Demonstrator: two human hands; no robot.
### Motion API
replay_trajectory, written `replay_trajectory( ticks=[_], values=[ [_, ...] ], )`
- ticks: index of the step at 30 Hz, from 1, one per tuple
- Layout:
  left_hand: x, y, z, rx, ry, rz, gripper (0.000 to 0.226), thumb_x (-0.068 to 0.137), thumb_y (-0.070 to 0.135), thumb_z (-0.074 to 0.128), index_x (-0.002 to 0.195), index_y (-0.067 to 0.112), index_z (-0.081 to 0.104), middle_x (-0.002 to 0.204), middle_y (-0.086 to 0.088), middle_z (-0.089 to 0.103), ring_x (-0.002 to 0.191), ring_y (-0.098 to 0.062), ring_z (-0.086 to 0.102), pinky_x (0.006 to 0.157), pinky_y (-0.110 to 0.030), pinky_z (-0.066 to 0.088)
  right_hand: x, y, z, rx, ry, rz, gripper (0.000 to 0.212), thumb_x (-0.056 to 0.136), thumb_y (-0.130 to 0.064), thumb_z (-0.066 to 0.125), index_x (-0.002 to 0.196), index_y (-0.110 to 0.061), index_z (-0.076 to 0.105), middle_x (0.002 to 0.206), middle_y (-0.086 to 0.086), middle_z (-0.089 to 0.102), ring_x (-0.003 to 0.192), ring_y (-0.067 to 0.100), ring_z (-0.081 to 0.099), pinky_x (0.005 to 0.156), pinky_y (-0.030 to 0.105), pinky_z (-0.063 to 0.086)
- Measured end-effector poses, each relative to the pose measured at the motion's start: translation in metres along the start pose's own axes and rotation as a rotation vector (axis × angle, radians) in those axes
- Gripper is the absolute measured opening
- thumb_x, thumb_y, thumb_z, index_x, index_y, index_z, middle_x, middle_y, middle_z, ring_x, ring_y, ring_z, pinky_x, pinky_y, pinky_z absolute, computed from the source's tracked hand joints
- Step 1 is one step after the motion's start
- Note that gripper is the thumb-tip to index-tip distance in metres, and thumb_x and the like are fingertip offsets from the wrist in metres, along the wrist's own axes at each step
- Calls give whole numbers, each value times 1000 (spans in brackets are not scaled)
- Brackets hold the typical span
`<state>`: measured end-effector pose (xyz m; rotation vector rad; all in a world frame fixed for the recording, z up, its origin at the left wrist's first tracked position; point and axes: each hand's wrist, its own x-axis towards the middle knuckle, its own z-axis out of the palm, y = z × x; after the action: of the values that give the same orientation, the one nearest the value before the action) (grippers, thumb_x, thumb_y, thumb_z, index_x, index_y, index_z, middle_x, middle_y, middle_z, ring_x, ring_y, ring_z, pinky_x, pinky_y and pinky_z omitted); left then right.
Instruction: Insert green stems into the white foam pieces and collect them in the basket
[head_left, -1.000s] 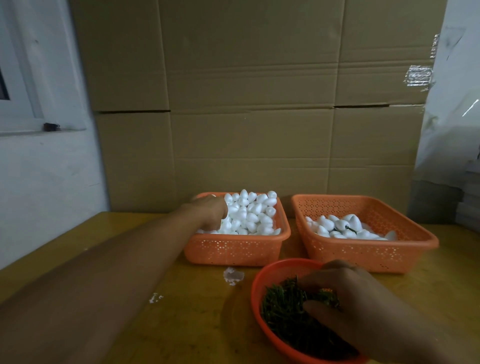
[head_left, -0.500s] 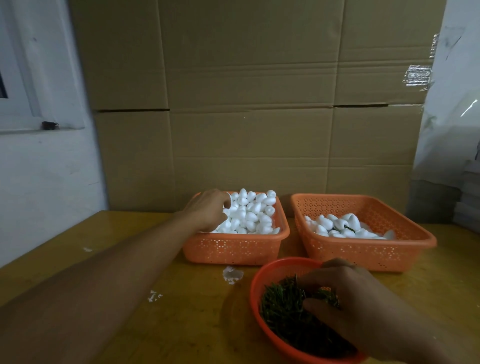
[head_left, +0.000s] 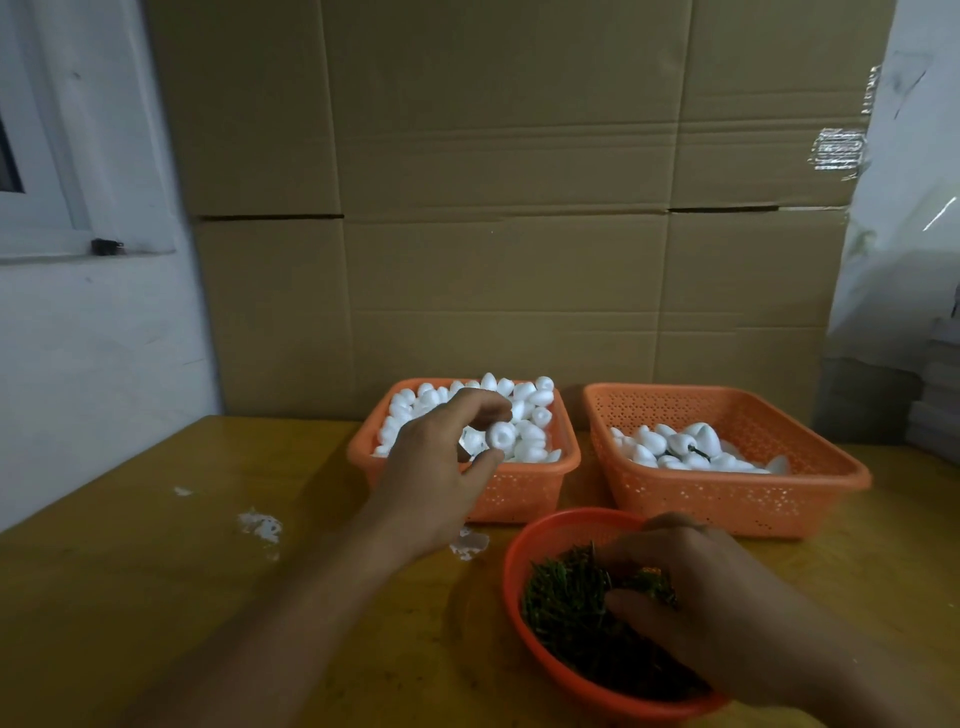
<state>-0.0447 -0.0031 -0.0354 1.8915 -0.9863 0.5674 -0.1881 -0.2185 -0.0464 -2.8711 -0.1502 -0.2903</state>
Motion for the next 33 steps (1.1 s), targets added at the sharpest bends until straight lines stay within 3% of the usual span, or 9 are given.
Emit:
replay_trajectory(
  ticks=[3,7,10,14,16,18,23,26,33],
  values=[
    [-17,12,2,-105,-15,-34,46,90,3,67,119,37,57,112,21,68,114,5,59,81,-8,44,0,-2,0,-7,4,-4,38,91,-56,58,128,-47,57,122,-23,54,115,-1,48,103,28,43],
    [-28,22,0,-178,-44,-27,39,95,7,63,119,36,56,117,20,67,119,0,59,87,-13,46,0,-3,0,-10,-8,-8,37,91,-56,58,127,-47,59,121,-22,55,113,0,50,101,29,45],
    [-31,29,-3,-233,-88,7,29,98,9,58,117,30,59,113,18,66,114,-5,61,88,-18,49,-1,-4,0,-12,-10,-2,30,92,-54,58,121,-46,63,112,-22,54,105,-1,49,95,24,47],
    [-33,33,-3,-226,-148,27,27,101,11,49,115,27,67,98,25,65,96,2,62,80,-12,45,1,-6,4,-56,-32,-31,20,96,-46,57,106,-40,73,96,-25,61,100,-2,42,91,22,44],
    [-34,33,-3,-256,-172,-10,29,100,18,48,115,31,69,104,17,68,100,-7,64,84,-23,51,3,-7,5,-86,-55,-24,21,97,-44,55,107,-39,74,96,-25,63,99,-1,40,89,22,43],
    [-35,34,-2,-348,-230,-66,27,98,21,53,115,37,67,105,10,68,97,-16,66,84,-36,57,4,-10,6,-101,-78,-6,23,98,-47,52,110,-41,71,99,-24,62,100,1,41,88,23,44],
    [-39,33,5,-394,-269,-78,35,88,7,65,109,34,60,102,5,68,102,-17,67,89,-29,55,10,-21,16,-154,-197,70,35,92,-62,50,112,-36,63,106,-13,66,103,11,58,89,36,53],
    [-40,32,9,-400,-273,-92,31,92,10,64,106,35,54,107,2,70,107,-17,67,91,-40,57,15,-25,18,-195,-234,95,34,92,-57,54,112,-32,64,107,-11,66,101,12,62,89,37,55],
    [-39,36,11,-535,-256,-153,22,90,20,67,108,33,62,115,4,67,111,-13,64,85,-38,58,22,-29,26,-202,-130,155,23,94,-47,56,99,-28,69,92,-9,67,85,11,65,78,33,59]
  ],
)
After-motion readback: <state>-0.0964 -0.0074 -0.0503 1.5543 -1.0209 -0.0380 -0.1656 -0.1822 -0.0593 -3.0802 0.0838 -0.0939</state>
